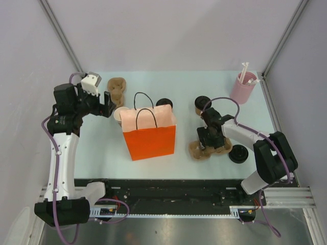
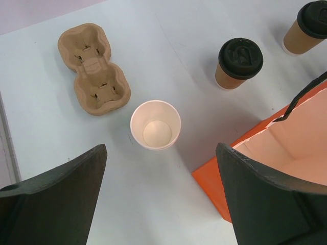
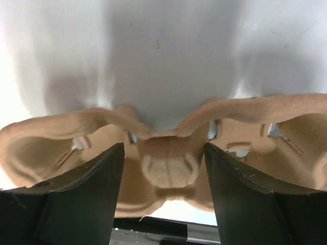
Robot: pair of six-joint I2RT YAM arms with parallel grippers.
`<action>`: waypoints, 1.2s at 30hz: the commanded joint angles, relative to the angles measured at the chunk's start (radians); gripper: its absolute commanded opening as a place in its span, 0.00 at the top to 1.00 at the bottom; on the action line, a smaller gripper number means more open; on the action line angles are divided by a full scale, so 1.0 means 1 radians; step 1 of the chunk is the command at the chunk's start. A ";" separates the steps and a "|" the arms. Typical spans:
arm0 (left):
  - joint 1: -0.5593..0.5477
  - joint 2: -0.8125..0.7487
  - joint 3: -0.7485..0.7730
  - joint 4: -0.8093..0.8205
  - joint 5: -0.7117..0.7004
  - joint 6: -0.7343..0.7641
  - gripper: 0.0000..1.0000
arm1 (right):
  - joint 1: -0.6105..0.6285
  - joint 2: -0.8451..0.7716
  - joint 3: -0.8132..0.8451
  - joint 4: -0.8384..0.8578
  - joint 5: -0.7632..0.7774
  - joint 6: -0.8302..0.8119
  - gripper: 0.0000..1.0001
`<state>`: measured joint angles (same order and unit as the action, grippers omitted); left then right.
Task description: Pack the takeout coffee
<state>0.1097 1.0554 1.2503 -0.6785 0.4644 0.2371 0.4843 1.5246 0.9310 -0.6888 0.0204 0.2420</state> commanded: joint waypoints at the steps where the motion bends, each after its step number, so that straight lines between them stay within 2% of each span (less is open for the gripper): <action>1: -0.002 -0.025 0.038 -0.010 0.042 0.065 0.07 | -0.003 0.065 0.015 0.011 -0.037 -0.009 0.36; 2: -0.002 -0.025 0.038 -0.010 0.042 0.065 0.08 | -0.001 0.074 0.015 0.012 -0.043 -0.012 0.44; 7: -0.002 -0.026 0.041 -0.018 0.069 0.062 0.08 | 0.019 0.013 0.015 0.002 -0.020 -0.004 0.61; 8: -0.004 -0.026 0.046 -0.023 0.086 0.062 0.08 | 0.020 -0.006 0.015 -0.005 -0.020 -0.004 0.67; 10: -0.027 -0.017 0.057 -0.048 0.172 0.085 0.07 | 0.016 -0.070 0.023 -0.021 0.007 0.000 0.72; 18: -0.100 -0.009 0.136 -0.171 0.290 0.232 0.02 | 0.014 -0.273 0.209 -0.175 0.013 0.002 0.77; 19: -0.163 -0.009 0.136 -0.176 0.271 0.261 0.01 | 0.014 -0.303 0.265 -0.190 0.010 0.000 0.78; 23: -0.261 0.087 0.136 -0.174 0.075 0.304 0.03 | 0.017 -0.343 0.424 -0.199 -0.039 -0.001 0.83; 28: -0.333 0.166 0.164 -0.174 0.017 0.364 0.08 | 0.030 -0.317 0.598 -0.210 -0.083 -0.017 0.87; 30: -0.346 0.189 0.164 -0.174 -0.013 0.370 0.12 | 0.054 -0.282 0.697 -0.238 -0.070 -0.023 0.89; 33: -0.349 0.204 0.167 -0.173 -0.017 0.378 0.25 | 0.094 -0.252 0.790 -0.249 -0.066 -0.026 0.92; 34: -0.350 0.207 0.167 -0.174 -0.004 0.377 0.38 | 0.115 -0.244 0.807 -0.244 -0.071 -0.029 0.92; 36: -0.354 0.204 0.163 -0.174 0.016 0.366 0.49 | 0.135 -0.225 0.847 -0.247 -0.071 -0.026 0.93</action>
<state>-0.2340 1.2770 1.3827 -0.8551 0.4641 0.5755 0.5766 1.2678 1.6886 -0.9081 -0.0349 0.2306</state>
